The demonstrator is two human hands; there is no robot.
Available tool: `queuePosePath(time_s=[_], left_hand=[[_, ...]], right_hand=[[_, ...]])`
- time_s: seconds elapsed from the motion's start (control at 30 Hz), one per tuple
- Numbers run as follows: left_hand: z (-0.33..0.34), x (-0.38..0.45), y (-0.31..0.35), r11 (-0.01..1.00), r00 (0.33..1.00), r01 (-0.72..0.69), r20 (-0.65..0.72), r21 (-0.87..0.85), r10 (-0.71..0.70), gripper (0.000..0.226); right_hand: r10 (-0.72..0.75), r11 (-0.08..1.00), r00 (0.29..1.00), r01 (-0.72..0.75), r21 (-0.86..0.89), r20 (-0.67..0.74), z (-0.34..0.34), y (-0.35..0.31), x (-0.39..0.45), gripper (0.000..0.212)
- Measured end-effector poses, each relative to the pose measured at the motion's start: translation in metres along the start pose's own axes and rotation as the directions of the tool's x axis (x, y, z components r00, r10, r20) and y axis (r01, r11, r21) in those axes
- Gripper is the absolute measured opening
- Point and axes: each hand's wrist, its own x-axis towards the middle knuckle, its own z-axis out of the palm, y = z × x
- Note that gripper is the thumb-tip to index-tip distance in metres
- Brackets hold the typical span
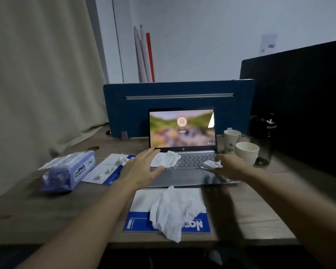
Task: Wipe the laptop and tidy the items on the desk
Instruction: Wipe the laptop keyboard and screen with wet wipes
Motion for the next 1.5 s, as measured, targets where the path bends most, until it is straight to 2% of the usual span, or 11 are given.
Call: queuePosePath(time_s=[0.13,0.27,0.37,0.57,0.8,0.9,1.07,1.2,1.33,1.43,1.5], left_hand=[[0.011,0.02,-0.023,0.998,0.997,0.064,0.038,0.003,-0.064,0.066],[0.014,0.035,-0.047,0.996,0.995,0.082,0.058,0.028,-0.084,0.066],[0.009,0.041,-0.062,0.995,0.993,0.097,0.062,0.025,-0.099,0.065],[-0.008,0.042,-0.091,0.985,0.984,0.17,0.05,0.04,-0.171,0.062],[-0.032,0.03,-0.137,0.957,0.954,0.289,0.086,0.006,-0.288,0.056],[-0.038,0.03,-0.152,0.959,0.948,0.281,0.162,-0.018,-0.275,0.06],[-0.027,0.033,-0.163,0.973,0.945,0.203,0.281,-0.11,-0.166,0.068],[-0.01,0.042,-0.164,0.991,0.94,0.125,0.327,-0.047,-0.103,0.073],[-0.001,0.053,-0.168,0.997,0.934,0.066,0.35,0.037,-0.075,0.058],[0.001,0.059,-0.166,0.992,0.965,0.107,0.234,0.069,-0.12,0.019],[0.0,0.062,-0.162,0.983,0.976,0.164,0.131,0.084,-0.174,0.013]], right_hand=[[0.052,0.998,0.994,-0.049,-0.032,0.092,0.011,-0.001,0.022,0.047],[0.026,0.999,0.989,-0.021,-0.037,0.146,0.019,-0.005,0.043,0.03],[-0.009,1.0,0.995,0.01,-0.012,0.096,0.019,-0.013,0.056,0.017],[-0.128,0.986,0.984,0.14,0.089,-0.124,0.001,-0.058,0.09,0.013],[-0.229,0.952,0.962,0.253,0.173,-0.149,0.005,-0.121,0.119,0.015],[-0.282,0.943,0.953,0.296,0.153,-0.109,0.017,-0.137,0.128,0.016],[-0.33,0.937,0.943,0.323,0.133,0.036,0.028,-0.143,0.139,0.022],[-0.313,0.947,0.95,0.31,0.087,0.025,0.028,-0.137,0.145,0.031],[-0.278,0.958,0.96,0.274,0.086,0.043,0.028,-0.127,0.146,0.033],[-0.264,0.962,0.963,0.26,0.079,0.045,0.03,-0.118,0.145,0.032],[-0.245,0.968,0.968,0.241,0.071,0.05,0.031,-0.112,0.142,0.031]])
